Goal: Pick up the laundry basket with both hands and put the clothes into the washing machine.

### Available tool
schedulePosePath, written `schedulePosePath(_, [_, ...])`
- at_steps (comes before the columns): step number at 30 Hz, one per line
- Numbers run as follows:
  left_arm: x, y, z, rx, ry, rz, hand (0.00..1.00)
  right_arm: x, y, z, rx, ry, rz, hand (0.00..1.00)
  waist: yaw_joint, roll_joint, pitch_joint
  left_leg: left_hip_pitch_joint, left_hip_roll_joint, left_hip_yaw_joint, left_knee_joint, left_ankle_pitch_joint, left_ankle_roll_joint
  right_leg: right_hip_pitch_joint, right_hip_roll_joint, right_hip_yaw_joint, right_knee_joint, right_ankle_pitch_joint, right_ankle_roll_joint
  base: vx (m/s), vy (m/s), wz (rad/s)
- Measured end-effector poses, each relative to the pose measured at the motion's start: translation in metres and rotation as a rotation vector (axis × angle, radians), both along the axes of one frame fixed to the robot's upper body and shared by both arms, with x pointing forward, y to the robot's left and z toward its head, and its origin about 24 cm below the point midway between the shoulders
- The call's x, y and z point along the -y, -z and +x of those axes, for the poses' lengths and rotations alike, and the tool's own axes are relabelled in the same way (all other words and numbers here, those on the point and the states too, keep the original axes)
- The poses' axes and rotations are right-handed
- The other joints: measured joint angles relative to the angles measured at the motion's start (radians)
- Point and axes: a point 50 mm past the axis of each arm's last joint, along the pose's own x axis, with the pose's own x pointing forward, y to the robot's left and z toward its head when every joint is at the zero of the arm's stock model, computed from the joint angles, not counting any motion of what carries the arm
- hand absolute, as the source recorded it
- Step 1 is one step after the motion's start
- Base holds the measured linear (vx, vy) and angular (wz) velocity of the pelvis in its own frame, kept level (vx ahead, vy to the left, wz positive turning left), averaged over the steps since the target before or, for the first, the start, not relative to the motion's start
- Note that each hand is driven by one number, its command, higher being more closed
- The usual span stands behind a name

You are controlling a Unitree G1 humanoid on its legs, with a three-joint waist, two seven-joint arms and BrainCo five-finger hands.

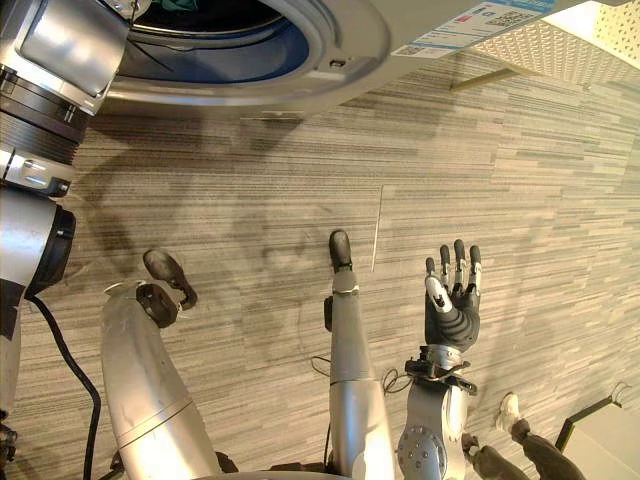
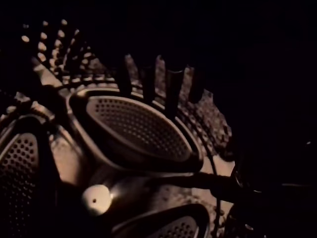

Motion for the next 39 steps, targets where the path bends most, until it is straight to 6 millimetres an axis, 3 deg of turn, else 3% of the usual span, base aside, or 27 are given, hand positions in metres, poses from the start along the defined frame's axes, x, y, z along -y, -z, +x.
schedulePosePath(9, [0.002, -0.001, 0.0, -0.006, 0.04, -0.038, 0.0, -0.001, 0.001, -0.001, -0.009, 0.0, 0.0, 0.0, -0.001, -0.002, 0.001, 0.0, -0.002, -0.001, -0.017, 0.0, 0.0, 0.012, -0.004, -0.01, -0.035, 0.019, 0.0, -0.03, 0.038, -0.01])
schedulePosePath(13, [0.004, 0.016, 0.007, -0.07, 0.201, -0.175, 0.0, -0.009, 0.001, 0.0, -0.009, -0.035, -0.001, 0.0, -0.008, -0.001, 0.001, 0.022, -0.01, -0.009, -0.03, 0.0, -0.001, 0.036, -0.013, -0.041, -0.033, 0.019, 0.0, 0.01, 0.025, 0.12])
schedulePosePath(17, [0.015, 0.07, 0.024, -0.198, 0.453, -0.391, 0.0, -0.012, 0.002, 0.0, -0.021, -0.045, -0.006, 0.0, -0.002, -0.001, 0.001, 0.088, -0.025, -0.016, -0.058, 0.004, -0.007, 0.094, -0.03, -0.089, -0.018, 0.017, 0.001, 0.07, 0.001, 0.3])
schedulePosePath(18, [0.018, 0.099, 0.034, -0.28, 0.518, -0.494, 0.0, -0.015, 0.002, 0.001, -0.03, -0.051, -0.006, 0.0, 0.0, 0.0, 0.001, 0.121, -0.04, -0.033, -0.07, 0.006, -0.012, 0.127, -0.035, -0.112, 0.001, 0.003, 0.0, 0.09, -0.011, 0.48])
schedulePosePath(19, [0.018, 0.112, 0.039, -0.321, 0.54, -0.538, 0.0, -0.016, 0.002, 0.001, -0.033, -0.056, -0.012, 0.0, 0.001, 0.0, 0.001, 0.136, -0.042, -0.035, -0.075, 0.007, -0.013, 0.141, -0.037, -0.116, 0.01, -0.006, 0.0, 0.11, -0.028, 0.66])
schedulePosePath(20, [0.016, 0.144, 0.047, -0.399, 0.555, -0.629, 0.0, -0.018, 0.002, 0.001, -0.041, -0.063, -0.026, 0.0, 0.007, 0.0, 0.001, 0.168, -0.055, -0.041, -0.084, 0.009, -0.017, 0.168, -0.046, -0.127, 0.029, -0.028, -0.001, 0.08, -0.035, 0.5])
schedulePosePath(21, [0.014, 0.159, 0.049, -0.434, 0.554, -0.671, 0.0, -0.019, 0.003, 0.001, -0.047, -0.064, -0.03, 0.0, 0.01, 0.0, 0.001, 0.181, -0.058, -0.042, -0.09, 0.011, -0.02, 0.177, -0.05, -0.132, 0.039, -0.036, -0.001, 0.09, -0.055, 0.53])
schedulePosePath(23, [0.012, 0.216, 0.054, -0.583, 0.552, -0.797, 0.0, -0.018, 0.0, -0.001, -0.051, -0.057, -0.04, 0.0, 0.035, 0.007, -0.004, 0.212, -0.073, -0.057, -0.104, 0.017, -0.031, 0.2, -0.053, -0.139, 0.073, -0.069, -0.001, 0.07, -0.069, 0.46])
schedulePosePath(25, [0.015, 0.284, 0.048, -0.758, 0.517, -0.892, 0.0, -0.018, -0.005, -0.001, -0.039, -0.058, -0.058, 0.0, 0.046, 0.013, -0.007, 0.236, -0.09, -0.063, -0.107, 0.021, -0.038, 0.206, -0.067, -0.142, 0.137, -0.13, -0.002, 0.04, -0.083, 0.49])
schedulePosePath(26, [0.016, 0.301, 0.044, -0.804, 0.51, -0.915, 0.0, -0.018, -0.005, -0.001, -0.041, -0.057, -0.061, 0.0, 0.05, 0.013, -0.007, 0.243, -0.092, -0.062, -0.106, 0.021, -0.039, 0.207, -0.068, -0.139, 0.155, -0.141, -0.002, 0.01, -0.09, 0.33])
schedulePosePath(27, [0.021, 0.331, 0.036, -0.89, 0.5, -0.958, 0.0, -0.018, -0.004, -0.001, -0.051, -0.054, -0.061, 0.0, 0.058, 0.014, -0.007, 0.263, -0.093, -0.063, -0.106, 0.022, -0.04, 0.214, -0.069, -0.138, 0.186, -0.163, -0.002, 0.0, -0.076, 0.22])
schedulePosePath(30, [0.028, 0.388, 0.014, -1.065, 0.478, -1.031, 0.0, -0.018, -0.003, -0.001, -0.061, -0.046, -0.057, 0.0, 0.06, 0.031, -0.019, 0.322, -0.116, -0.069, -0.121, 0.031, -0.057, 0.242, -0.083, -0.138, 0.255, -0.218, -0.003, -0.02, -0.121, 0.44])
schedulePosePath(32, [0.034, 0.428, -0.007, -1.214, 0.48, -1.048, 0.0, -0.017, -0.002, -0.001, -0.081, -0.045, -0.057, 0.0, 0.075, 0.063, -0.043, 0.406, -0.14, -0.071, -0.161, 0.044, -0.082, 0.293, -0.101, -0.139, 0.304, -0.261, -0.005, -0.04, -0.14, 0.56])
schedulePosePath(37, [0.038, 0.468, -0.035, -1.391, 0.523, -1.034, 0.0, -0.016, 0.012, 0.0, -0.157, -0.047, -0.066, 0.0, 0.084, 0.091, -0.092, 0.58, -0.217, -0.092, -0.299, 0.099, -0.123, 0.44, -0.168, -0.201, 0.326, -0.312, -0.024, -0.04, -0.154, 0.7])
schedulePosePath(39, [0.033, 0.48, -0.049, -1.422, 0.568, -1.057, 0.0, -0.017, 0.016, 0.0, -0.183, -0.056, -0.068, 0.0, 0.087, 0.092, -0.139, 0.681, -0.256, -0.101, -0.428, 0.162, -0.135, 0.537, -0.204, -0.257, 0.28, -0.319, -0.038, 0.0, -0.186, 0.81])
